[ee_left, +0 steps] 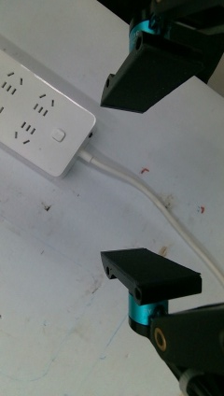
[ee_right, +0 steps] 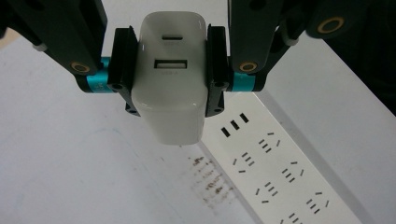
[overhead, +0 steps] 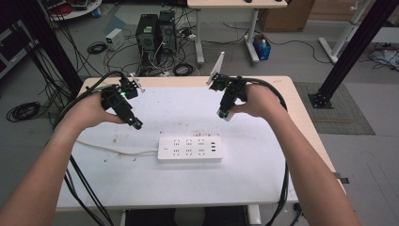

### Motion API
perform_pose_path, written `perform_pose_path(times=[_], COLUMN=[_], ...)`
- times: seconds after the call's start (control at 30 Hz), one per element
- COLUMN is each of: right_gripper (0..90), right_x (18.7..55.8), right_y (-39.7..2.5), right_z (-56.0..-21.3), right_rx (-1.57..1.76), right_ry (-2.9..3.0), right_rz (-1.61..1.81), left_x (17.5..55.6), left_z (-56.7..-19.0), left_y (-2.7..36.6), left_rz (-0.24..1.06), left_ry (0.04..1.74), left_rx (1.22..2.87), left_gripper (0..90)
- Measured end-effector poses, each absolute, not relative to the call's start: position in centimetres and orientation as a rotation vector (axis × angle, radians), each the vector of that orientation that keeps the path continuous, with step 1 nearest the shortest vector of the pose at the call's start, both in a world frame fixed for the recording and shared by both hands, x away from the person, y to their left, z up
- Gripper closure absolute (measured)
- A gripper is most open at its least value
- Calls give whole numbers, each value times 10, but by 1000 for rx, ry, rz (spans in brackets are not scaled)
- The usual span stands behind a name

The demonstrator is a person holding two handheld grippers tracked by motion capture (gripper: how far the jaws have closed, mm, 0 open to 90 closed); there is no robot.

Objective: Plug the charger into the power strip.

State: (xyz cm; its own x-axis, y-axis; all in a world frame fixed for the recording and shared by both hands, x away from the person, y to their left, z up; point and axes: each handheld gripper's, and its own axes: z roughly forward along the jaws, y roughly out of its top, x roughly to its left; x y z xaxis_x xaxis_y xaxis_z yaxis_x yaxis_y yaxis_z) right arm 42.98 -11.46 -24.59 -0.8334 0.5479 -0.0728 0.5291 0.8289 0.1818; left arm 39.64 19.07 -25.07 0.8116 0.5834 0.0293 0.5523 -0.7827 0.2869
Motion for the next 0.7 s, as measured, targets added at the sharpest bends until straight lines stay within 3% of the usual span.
perform_pose_path(times=[0.33,0.7], right_gripper=[621,622], right_x=[425,424], right_y=[-57,-30], right_z=[-288,-334], right_rx=[493,219], right_ry=[3058,3118], right_rz=[85,-65], left_x=[385,375], left_z=[-251,-252], left_y=[197,203], left_rz=[168,181], left_ry=[866,851], left_rx=[2724,2730], left_gripper=[222,223])
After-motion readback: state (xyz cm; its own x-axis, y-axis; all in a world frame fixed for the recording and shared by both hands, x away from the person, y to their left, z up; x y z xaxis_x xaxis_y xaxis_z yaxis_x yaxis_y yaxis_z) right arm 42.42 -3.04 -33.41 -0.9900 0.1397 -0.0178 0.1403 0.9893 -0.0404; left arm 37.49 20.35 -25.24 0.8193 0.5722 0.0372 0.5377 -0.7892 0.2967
